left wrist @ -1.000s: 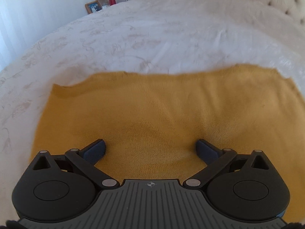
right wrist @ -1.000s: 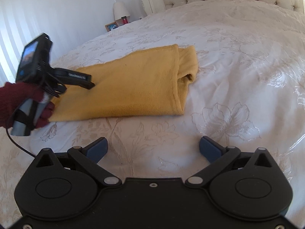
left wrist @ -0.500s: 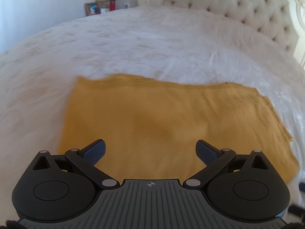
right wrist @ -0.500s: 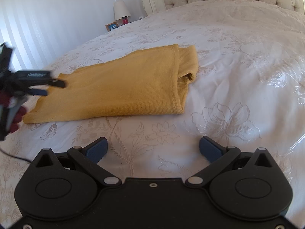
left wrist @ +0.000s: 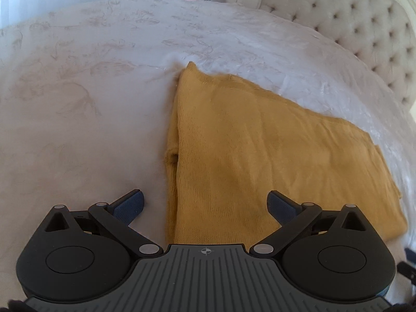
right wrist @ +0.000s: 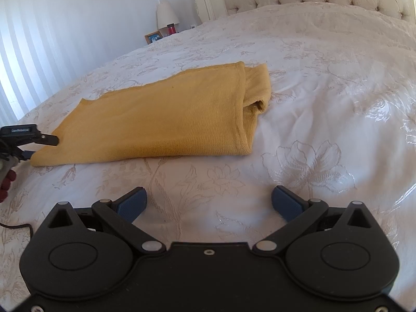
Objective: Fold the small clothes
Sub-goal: 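Move the right gripper to the side edge of the folded sweater, then grasp the folded sweater edge with the right gripper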
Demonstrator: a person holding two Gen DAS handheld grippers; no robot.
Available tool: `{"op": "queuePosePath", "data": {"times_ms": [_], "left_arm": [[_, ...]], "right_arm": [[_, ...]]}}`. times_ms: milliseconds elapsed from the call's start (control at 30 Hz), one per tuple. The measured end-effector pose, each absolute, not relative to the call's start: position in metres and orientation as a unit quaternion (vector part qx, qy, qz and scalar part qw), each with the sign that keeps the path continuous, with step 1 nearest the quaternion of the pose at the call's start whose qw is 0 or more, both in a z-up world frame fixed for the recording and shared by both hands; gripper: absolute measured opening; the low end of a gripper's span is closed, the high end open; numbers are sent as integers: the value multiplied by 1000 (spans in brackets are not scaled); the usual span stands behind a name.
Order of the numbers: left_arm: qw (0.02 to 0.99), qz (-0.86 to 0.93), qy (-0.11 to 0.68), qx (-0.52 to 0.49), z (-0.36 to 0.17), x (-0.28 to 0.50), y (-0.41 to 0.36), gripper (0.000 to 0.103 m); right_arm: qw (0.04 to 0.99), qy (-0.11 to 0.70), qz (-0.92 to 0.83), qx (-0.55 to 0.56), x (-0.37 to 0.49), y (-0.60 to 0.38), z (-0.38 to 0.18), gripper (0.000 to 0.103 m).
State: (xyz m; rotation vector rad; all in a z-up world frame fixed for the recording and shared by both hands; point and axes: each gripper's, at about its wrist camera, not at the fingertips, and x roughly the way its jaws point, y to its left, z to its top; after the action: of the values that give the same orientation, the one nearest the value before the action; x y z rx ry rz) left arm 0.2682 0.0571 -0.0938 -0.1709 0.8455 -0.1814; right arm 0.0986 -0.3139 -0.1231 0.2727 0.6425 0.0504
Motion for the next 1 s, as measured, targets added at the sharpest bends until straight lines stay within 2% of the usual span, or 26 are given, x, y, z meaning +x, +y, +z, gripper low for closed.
{"op": "queuePosePath", "data": {"times_ms": [167,333,500,567,600,633,700,767,833,1000], "left_arm": [[914,-103,384,-76,-105,281,53,103],[936,-107,331,-58,-116,261,51,103],[940,-117,306,-94,-118,256,61,103],[940,-122,300,-109,-118,256,65,103],[940,-124,298,-115,-119,256,66,103],[939,-125,297,-119,-119,256,67,103],[939,-124,298,-117,-119,257,65,103],[940,-122,299,-112,-119,258,64,102],[940,-121,300,-109,-119,257,64,103],[940,-120,300,-107,-120,257,64,102]], "right_arm": [[944,289,36,154,91,-320,-116,103],[963,234,37,126,83,-304,-88,103],[963,243,73,91,126,-268,-63,102],[961,251,87,78,153,-251,-58,85],[959,255,94,75,169,-243,-57,69],[958,262,95,74,186,-235,-57,60],[953,273,99,85,222,-225,-58,48],[952,278,93,90,254,-213,-58,41],[951,286,89,72,283,-200,-57,23],[940,326,65,79,338,-188,-66,21]]}}
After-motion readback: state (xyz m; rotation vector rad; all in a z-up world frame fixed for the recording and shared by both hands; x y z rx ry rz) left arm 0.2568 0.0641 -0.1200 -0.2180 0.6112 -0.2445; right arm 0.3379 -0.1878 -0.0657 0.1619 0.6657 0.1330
